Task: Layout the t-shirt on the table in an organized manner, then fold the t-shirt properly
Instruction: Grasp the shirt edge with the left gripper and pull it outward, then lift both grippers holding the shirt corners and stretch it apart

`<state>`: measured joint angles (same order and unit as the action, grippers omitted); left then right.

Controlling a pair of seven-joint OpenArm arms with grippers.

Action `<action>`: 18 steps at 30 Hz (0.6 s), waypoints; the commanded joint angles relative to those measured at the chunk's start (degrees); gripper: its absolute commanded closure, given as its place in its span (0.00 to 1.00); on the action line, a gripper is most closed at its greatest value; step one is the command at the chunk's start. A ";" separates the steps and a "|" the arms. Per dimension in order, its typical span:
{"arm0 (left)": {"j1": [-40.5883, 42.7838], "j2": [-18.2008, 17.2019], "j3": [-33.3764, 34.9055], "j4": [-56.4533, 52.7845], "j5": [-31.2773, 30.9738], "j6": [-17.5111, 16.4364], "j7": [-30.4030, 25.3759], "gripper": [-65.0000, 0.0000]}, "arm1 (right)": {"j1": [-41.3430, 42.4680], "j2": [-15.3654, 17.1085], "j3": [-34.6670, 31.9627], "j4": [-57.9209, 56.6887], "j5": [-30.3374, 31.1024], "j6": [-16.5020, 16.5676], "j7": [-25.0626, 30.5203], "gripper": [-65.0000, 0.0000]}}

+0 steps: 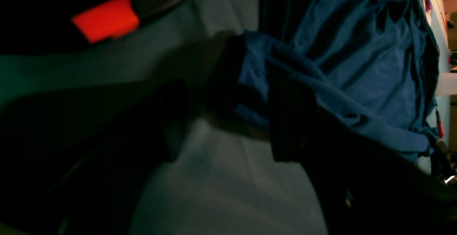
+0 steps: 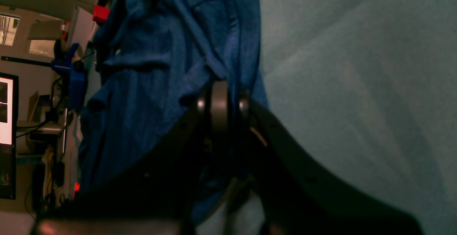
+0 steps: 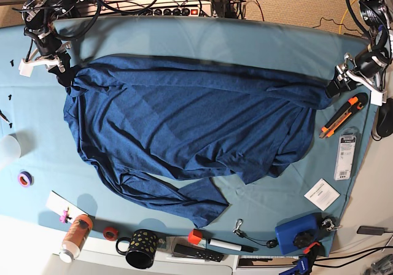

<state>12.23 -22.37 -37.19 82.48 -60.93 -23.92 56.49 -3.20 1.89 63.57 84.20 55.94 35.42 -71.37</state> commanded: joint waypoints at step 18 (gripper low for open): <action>-4.98 0.13 9.27 0.61 4.39 0.96 -2.29 0.59 | 0.31 0.94 0.11 0.81 1.62 0.42 0.33 1.00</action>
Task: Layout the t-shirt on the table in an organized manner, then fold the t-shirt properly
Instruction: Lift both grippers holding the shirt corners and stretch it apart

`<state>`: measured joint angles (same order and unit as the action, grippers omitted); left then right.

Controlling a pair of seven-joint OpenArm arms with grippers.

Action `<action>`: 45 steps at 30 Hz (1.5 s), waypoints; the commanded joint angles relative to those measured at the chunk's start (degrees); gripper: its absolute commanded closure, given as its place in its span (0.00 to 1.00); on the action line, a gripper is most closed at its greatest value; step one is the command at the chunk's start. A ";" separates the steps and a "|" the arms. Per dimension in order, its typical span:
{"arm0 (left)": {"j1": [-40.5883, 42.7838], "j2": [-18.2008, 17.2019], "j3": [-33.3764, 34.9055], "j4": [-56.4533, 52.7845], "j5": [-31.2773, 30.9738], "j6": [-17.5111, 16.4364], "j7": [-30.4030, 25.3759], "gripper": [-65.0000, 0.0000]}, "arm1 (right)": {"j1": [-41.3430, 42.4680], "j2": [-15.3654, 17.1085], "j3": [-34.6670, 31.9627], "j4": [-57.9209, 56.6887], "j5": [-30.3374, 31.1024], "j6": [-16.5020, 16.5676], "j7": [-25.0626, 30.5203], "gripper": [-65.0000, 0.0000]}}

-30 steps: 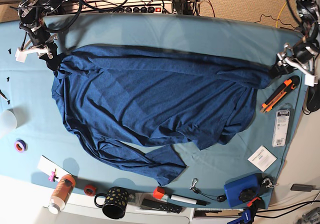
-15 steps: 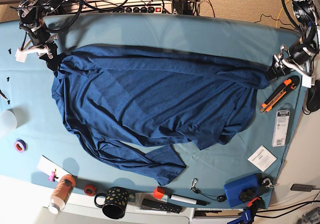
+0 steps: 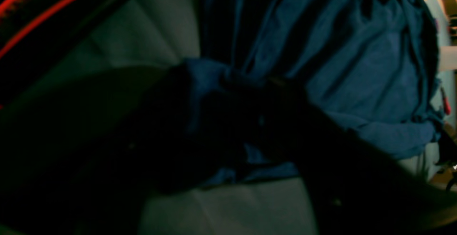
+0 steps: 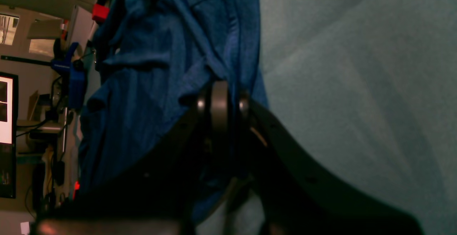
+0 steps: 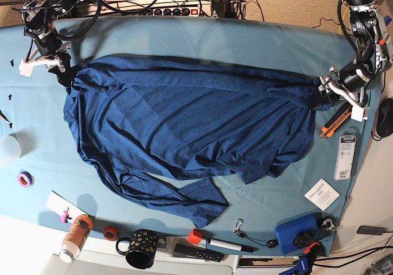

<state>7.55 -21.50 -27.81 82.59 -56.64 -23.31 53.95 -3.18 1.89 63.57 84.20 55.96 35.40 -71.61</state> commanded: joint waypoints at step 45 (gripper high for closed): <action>10.88 -2.34 -9.25 0.57 -11.13 -7.87 9.14 1.00 | -11.96 7.37 5.92 0.96 13.88 3.37 -8.39 1.00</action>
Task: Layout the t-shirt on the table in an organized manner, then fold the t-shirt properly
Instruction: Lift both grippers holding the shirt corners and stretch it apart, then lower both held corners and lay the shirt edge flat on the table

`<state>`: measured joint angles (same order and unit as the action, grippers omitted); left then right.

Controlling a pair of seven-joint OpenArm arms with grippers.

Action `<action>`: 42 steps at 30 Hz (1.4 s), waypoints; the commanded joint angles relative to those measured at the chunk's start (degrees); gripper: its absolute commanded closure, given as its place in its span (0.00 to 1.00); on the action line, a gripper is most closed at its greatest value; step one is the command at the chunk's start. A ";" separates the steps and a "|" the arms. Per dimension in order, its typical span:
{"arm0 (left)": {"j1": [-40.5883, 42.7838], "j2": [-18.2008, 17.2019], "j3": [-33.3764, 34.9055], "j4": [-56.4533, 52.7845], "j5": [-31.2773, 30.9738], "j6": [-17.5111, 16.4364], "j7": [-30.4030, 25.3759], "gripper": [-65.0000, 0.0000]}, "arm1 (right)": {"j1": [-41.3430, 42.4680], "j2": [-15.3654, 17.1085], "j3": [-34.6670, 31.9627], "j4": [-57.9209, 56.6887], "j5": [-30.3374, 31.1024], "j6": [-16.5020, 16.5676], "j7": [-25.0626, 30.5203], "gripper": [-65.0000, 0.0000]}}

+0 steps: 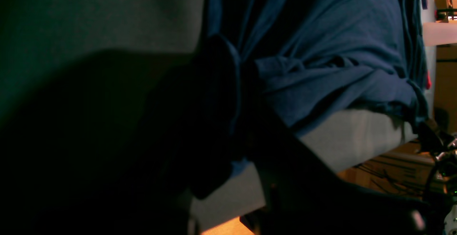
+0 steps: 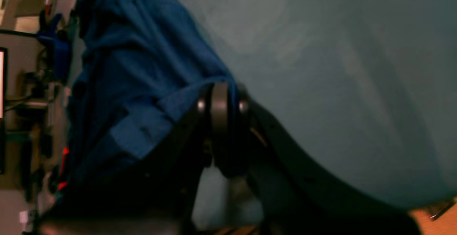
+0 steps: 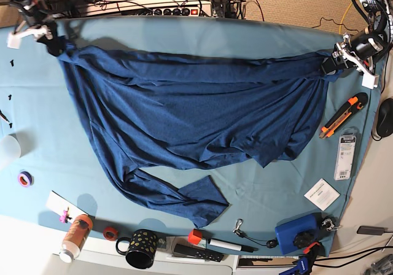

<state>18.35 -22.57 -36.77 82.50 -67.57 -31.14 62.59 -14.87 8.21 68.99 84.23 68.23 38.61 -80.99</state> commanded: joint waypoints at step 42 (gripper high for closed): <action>5.35 -6.49 -2.75 4.90 0.04 -0.04 4.52 1.00 | -3.56 5.77 0.50 0.94 1.16 0.15 0.99 1.00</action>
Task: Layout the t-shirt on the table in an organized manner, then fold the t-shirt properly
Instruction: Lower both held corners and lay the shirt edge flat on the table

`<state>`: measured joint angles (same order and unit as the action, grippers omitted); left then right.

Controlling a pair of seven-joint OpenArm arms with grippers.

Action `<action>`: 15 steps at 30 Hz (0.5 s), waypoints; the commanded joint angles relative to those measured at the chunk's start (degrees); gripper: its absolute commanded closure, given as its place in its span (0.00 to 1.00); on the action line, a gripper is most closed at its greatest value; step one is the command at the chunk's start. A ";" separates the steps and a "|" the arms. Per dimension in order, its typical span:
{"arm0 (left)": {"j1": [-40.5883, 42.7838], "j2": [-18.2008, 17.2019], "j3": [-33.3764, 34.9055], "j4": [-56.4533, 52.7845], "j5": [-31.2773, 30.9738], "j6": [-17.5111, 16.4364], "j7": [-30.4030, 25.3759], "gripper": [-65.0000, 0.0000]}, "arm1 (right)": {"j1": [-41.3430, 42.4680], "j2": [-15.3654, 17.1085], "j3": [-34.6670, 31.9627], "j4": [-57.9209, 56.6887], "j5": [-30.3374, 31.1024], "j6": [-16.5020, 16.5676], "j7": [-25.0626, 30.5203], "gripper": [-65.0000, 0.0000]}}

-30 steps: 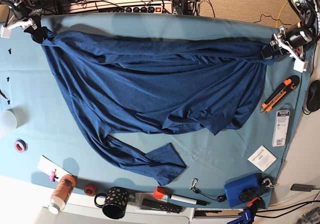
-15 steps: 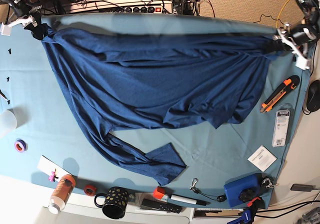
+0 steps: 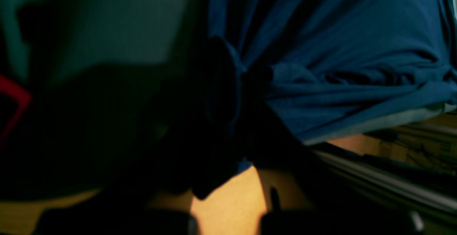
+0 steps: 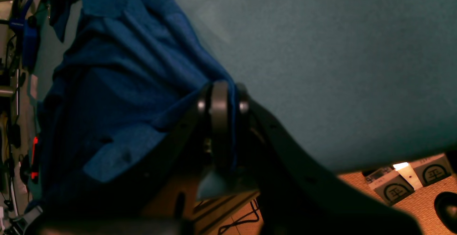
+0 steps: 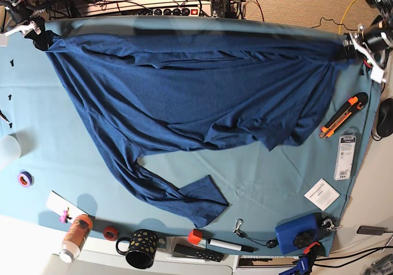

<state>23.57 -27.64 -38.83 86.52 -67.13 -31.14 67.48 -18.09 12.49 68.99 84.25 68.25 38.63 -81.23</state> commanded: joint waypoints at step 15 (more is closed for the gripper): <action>-0.94 -1.09 -0.70 0.87 -0.61 -0.07 -1.97 1.00 | -0.33 1.46 0.48 0.92 1.40 0.13 1.23 1.00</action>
<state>22.81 -27.35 -38.83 86.52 -67.13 -31.14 66.41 -18.11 12.49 68.99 84.27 68.27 38.63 -81.23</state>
